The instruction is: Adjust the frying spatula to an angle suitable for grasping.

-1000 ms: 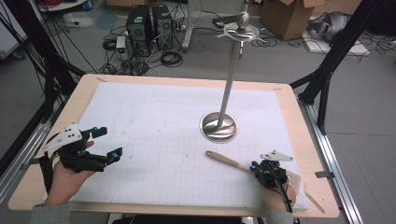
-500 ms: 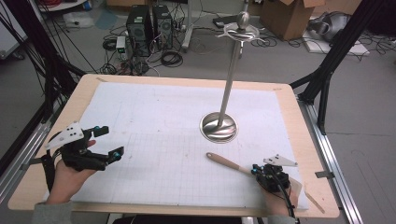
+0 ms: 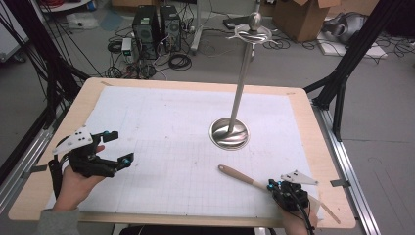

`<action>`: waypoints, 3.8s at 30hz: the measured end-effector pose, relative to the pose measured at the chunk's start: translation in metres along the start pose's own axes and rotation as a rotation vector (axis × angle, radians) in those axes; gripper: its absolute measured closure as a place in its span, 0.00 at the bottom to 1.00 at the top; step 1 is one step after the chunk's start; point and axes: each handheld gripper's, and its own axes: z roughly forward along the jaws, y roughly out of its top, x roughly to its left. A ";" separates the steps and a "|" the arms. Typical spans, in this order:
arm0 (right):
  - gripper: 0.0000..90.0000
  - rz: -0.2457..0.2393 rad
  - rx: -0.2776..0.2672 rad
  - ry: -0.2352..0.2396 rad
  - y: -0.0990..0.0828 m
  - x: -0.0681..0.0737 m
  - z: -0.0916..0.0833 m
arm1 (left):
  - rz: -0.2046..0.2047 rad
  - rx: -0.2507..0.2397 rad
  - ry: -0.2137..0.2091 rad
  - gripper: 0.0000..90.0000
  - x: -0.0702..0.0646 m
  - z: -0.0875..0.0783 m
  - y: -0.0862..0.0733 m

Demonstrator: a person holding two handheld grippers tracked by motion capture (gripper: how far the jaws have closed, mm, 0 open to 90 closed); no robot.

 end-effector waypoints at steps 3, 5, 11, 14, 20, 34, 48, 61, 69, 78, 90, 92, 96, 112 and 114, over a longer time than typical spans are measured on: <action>1.00 -0.008 -0.004 -0.005 0.000 0.001 0.000 | -0.001 0.003 -0.002 0.02 -0.001 0.003 0.000; 1.00 -0.012 -0.010 -0.004 -0.001 0.000 -0.001 | 0.006 0.007 -0.005 0.02 -0.002 0.003 0.001; 1.00 -0.054 -0.110 0.098 0.011 0.014 -0.004 | 0.006 0.012 0.000 0.02 -0.001 0.004 -0.001; 1.00 -0.100 -0.111 0.136 0.016 0.027 0.001 | 0.004 0.015 0.000 0.02 -0.002 0.004 -0.002; 1.00 -0.193 -0.101 0.204 0.023 0.053 0.016 | 0.003 0.010 0.009 0.02 -0.001 0.000 -0.002; 1.00 -0.297 -0.058 0.262 0.027 0.071 0.041 | -0.003 0.011 0.030 0.02 0.000 -0.008 -0.005; 1.00 -0.311 -0.040 0.236 0.038 0.078 0.056 | -0.008 0.013 0.054 0.02 0.001 -0.016 -0.009; 1.00 -0.301 -0.049 0.185 0.044 0.074 0.063 | -0.011 0.010 0.063 0.02 0.001 -0.021 -0.010; 1.00 -0.269 -0.051 0.147 0.047 0.066 0.067 | -0.016 0.008 0.068 0.02 0.002 -0.024 -0.011; 1.00 -0.237 -0.057 0.110 0.050 0.061 0.069 | -0.017 0.007 0.071 0.02 0.002 -0.025 -0.012; 1.00 -0.211 -0.054 0.067 0.051 0.056 0.070 | -0.019 0.001 0.072 0.02 0.002 -0.027 -0.012; 1.00 -0.211 -0.056 0.057 0.051 0.055 0.070 | -0.019 0.001 0.073 0.02 0.003 -0.028 -0.012; 1.00 -0.201 -0.055 0.053 0.050 0.052 0.070 | -0.020 0.002 0.074 0.02 0.003 -0.028 -0.012; 1.00 -0.125 -0.058 0.004 0.048 0.033 0.066 | -0.022 0.000 0.076 0.02 0.003 -0.028 -0.013; 1.00 -0.120 -0.057 -0.003 0.048 0.033 0.066 | -0.020 0.003 0.076 0.02 0.003 -0.027 -0.013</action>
